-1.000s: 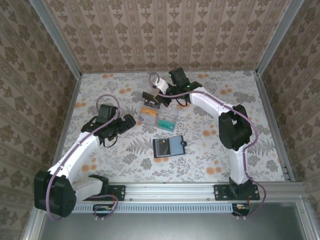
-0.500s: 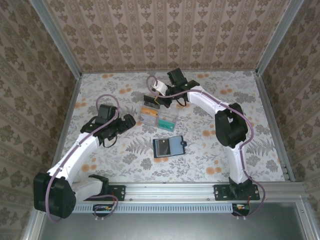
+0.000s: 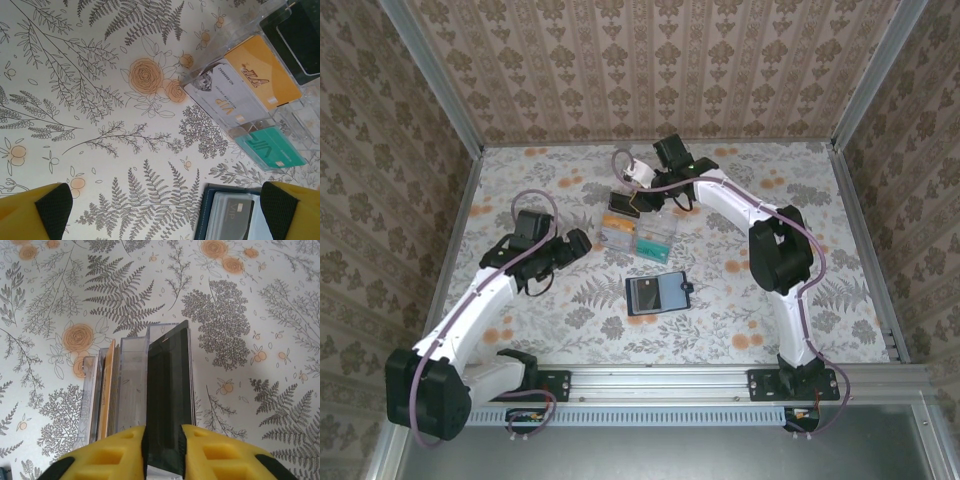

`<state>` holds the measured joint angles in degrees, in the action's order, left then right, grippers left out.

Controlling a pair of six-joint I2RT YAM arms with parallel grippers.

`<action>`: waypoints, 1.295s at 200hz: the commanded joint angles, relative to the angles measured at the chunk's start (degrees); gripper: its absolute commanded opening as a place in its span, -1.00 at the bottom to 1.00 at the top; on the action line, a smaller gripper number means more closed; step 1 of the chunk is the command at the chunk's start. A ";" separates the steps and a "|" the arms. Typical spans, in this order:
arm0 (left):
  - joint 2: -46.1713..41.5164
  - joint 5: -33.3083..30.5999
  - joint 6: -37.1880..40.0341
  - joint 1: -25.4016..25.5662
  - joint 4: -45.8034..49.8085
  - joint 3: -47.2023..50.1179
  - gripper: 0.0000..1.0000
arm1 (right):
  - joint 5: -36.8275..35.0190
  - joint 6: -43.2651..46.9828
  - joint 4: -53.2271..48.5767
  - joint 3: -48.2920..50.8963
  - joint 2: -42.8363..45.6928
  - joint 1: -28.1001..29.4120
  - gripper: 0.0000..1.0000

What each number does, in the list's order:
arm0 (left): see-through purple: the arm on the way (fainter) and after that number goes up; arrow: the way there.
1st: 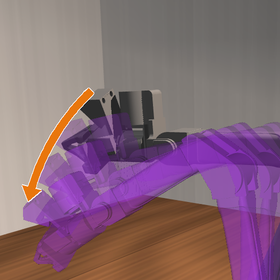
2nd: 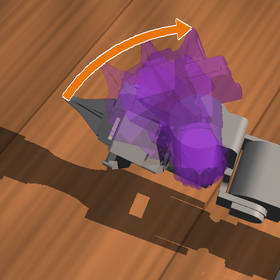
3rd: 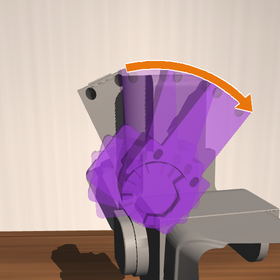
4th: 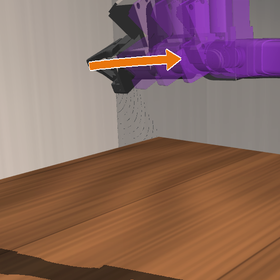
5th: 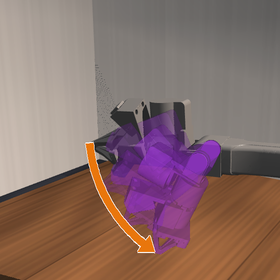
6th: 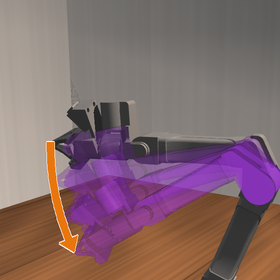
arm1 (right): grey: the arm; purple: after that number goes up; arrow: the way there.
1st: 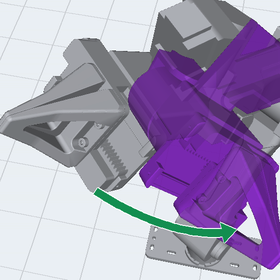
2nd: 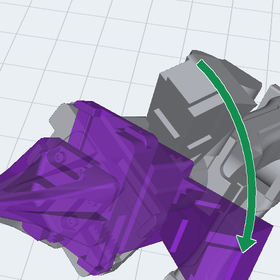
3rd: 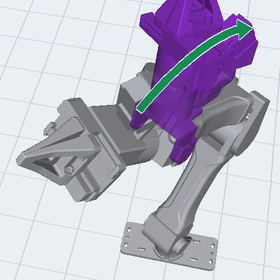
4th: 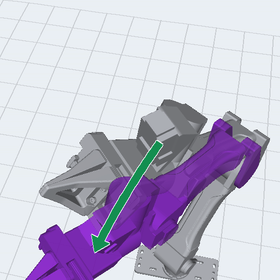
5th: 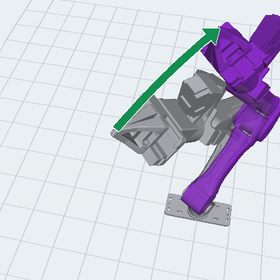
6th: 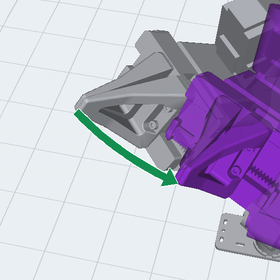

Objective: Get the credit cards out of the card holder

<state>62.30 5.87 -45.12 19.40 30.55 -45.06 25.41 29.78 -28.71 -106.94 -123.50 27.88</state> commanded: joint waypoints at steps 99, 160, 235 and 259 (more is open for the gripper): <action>-0.28 2.55 2.27 4.83 0.72 1.60 0.97 | -9.52 -47.59 5.65 28.77 30.37 -0.33 0.30; 4.38 0.91 -1.98 15.40 0.03 1.06 0.70 | -0.95 -65.97 9.44 50.27 40.67 5.37 0.30; 15.08 1.42 -7.66 24.65 -5.61 -1.20 0.02 | -6.82 -79.57 14.25 57.35 36.32 12.71 -0.08; 17.59 2.26 -8.31 25.65 -8.08 -1.58 -0.10 | -6.44 -79.29 14.13 56.99 33.15 12.74 -0.18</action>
<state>78.08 7.62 -51.68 44.14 25.78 -44.69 20.49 -47.00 -15.31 -49.95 -87.39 40.42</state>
